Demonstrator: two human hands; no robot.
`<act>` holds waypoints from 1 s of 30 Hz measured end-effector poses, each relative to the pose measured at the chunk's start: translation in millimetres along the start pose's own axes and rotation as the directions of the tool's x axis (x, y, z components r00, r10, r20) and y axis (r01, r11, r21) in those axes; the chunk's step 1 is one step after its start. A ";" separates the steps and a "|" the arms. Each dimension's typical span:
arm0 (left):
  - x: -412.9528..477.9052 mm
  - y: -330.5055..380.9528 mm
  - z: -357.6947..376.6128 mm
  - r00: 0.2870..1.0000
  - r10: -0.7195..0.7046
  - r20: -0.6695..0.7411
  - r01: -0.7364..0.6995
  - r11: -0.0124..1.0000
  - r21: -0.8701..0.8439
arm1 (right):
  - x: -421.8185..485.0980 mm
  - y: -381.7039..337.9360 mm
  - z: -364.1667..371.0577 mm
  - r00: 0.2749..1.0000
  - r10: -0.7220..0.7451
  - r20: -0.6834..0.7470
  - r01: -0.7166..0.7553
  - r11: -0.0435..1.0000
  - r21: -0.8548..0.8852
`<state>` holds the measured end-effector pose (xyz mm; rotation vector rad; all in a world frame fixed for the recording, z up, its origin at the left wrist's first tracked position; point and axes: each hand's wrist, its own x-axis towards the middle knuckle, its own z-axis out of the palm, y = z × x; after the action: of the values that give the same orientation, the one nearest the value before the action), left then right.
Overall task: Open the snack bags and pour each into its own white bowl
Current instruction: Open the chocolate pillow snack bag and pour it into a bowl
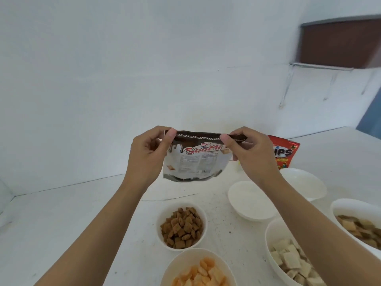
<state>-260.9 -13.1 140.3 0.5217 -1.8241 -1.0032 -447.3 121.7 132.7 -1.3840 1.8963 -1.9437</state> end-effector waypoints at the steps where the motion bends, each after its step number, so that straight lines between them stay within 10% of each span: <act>1: 2.0 4.9 9.4 1.000 0.021 0.006 -0.021 1.000 0.005 | -1.3 -1.1 -10.2 0.999 -0.020 -0.042 0.017 0.998 -0.056; 9: -4.7 56.9 122.8 0.988 0.088 0.125 -0.071 0.988 -0.136 | -35.6 -2.6 -135.2 0.972 -0.107 -0.208 0.003 0.894 -0.447; 20: -85.1 166.0 382.8 0.890 0.207 0.405 -0.066 0.940 -0.335 | -125.0 -13.1 -384.3 0.797 -0.129 -0.590 -0.164 0.894 -0.417; 30: -215.0 215.3 580.8 0.184 0.298 0.937 -0.124 0.952 -0.279 | -223.4 38.1 -551.4 0.614 -0.012 -0.789 -0.471 0.796 -0.379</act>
<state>-663.9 500.7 80.6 -0.7325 -2.7863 -1.3898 -686.8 665.7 86.3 -0.1877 3.0270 -2.0807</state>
